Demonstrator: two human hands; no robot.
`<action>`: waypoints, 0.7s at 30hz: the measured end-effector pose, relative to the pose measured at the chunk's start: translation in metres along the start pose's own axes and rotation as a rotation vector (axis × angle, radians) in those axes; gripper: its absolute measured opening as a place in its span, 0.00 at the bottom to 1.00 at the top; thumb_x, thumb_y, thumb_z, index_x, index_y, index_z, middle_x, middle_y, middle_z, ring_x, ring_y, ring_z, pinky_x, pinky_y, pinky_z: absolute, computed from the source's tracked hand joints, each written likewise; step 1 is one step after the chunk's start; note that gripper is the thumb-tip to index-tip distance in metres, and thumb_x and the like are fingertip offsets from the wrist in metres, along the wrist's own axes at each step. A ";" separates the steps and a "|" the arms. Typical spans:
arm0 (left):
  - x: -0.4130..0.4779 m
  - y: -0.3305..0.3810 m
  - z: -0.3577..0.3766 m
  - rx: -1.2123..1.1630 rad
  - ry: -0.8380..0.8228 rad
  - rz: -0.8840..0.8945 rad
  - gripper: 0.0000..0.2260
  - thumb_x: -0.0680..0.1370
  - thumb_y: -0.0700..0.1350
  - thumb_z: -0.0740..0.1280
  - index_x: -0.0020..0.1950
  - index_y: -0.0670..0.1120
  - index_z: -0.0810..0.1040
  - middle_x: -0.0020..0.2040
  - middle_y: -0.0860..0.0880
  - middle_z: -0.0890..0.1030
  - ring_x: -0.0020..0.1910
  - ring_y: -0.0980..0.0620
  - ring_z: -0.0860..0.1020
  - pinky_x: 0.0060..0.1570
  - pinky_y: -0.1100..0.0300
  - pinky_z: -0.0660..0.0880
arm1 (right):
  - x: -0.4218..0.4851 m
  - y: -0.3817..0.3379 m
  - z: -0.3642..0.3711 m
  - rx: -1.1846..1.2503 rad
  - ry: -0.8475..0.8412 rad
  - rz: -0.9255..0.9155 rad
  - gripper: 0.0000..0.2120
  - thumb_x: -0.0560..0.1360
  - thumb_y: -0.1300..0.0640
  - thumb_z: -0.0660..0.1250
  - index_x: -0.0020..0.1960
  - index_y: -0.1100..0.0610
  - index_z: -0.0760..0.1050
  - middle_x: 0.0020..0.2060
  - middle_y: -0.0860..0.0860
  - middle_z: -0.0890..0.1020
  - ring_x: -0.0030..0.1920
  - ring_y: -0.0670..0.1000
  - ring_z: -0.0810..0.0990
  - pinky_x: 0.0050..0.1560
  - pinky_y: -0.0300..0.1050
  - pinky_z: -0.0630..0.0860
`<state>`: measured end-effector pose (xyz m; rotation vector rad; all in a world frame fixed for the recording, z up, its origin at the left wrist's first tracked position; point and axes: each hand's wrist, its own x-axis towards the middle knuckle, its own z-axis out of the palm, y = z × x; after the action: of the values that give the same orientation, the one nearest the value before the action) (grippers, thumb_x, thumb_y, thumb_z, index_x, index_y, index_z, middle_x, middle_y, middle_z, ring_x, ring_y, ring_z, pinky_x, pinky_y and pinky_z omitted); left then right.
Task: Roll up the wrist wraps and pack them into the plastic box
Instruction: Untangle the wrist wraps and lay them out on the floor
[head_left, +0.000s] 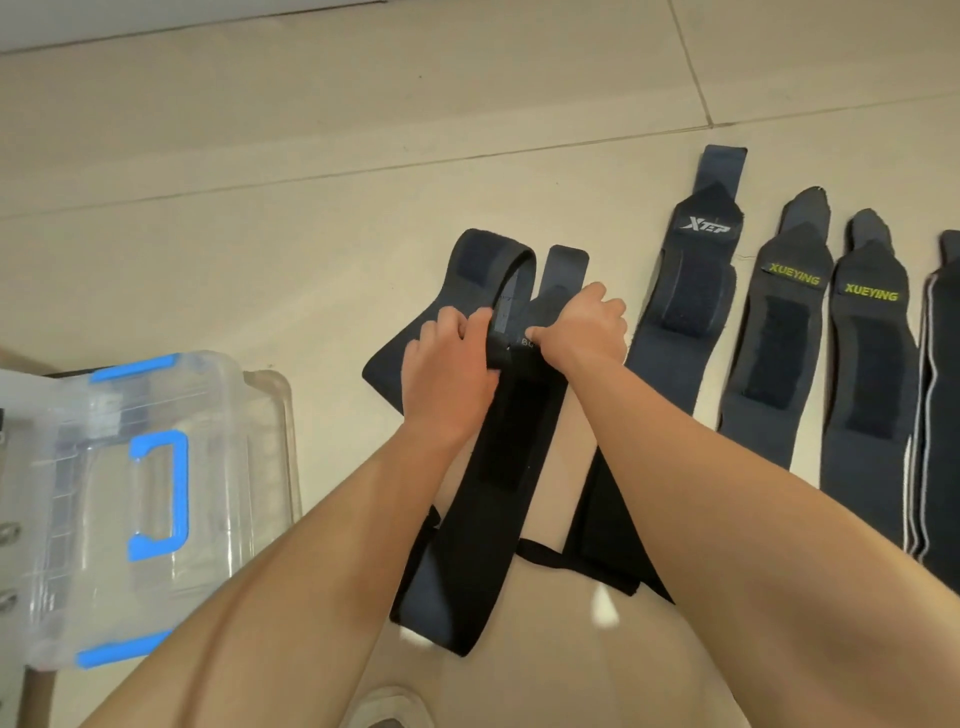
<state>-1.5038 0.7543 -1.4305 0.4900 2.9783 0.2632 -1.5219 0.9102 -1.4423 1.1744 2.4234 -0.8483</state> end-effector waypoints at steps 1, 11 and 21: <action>0.005 -0.002 0.001 -0.007 0.053 -0.011 0.19 0.78 0.51 0.71 0.68 0.51 0.74 0.59 0.48 0.76 0.55 0.49 0.75 0.53 0.55 0.72 | 0.002 0.002 0.001 0.007 0.005 -0.001 0.39 0.70 0.46 0.80 0.71 0.57 0.62 0.66 0.58 0.71 0.67 0.60 0.72 0.61 0.56 0.76; 0.017 -0.011 -0.033 -0.581 0.079 -0.259 0.12 0.81 0.46 0.63 0.42 0.40 0.74 0.41 0.47 0.76 0.41 0.48 0.75 0.40 0.51 0.73 | -0.029 0.019 -0.029 0.514 -0.064 -0.230 0.19 0.79 0.54 0.72 0.68 0.54 0.72 0.56 0.48 0.78 0.58 0.51 0.77 0.58 0.48 0.78; 0.012 0.006 -0.147 -0.580 0.186 -0.141 0.09 0.85 0.48 0.59 0.47 0.47 0.68 0.34 0.50 0.75 0.35 0.46 0.73 0.36 0.51 0.67 | -0.123 -0.007 -0.140 0.572 -0.441 -0.554 0.03 0.82 0.55 0.68 0.49 0.49 0.76 0.42 0.43 0.84 0.42 0.36 0.83 0.46 0.36 0.78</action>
<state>-1.5330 0.7413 -1.2868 0.1924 2.8785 1.1620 -1.4557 0.9217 -1.2686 0.3572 2.1952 -1.8317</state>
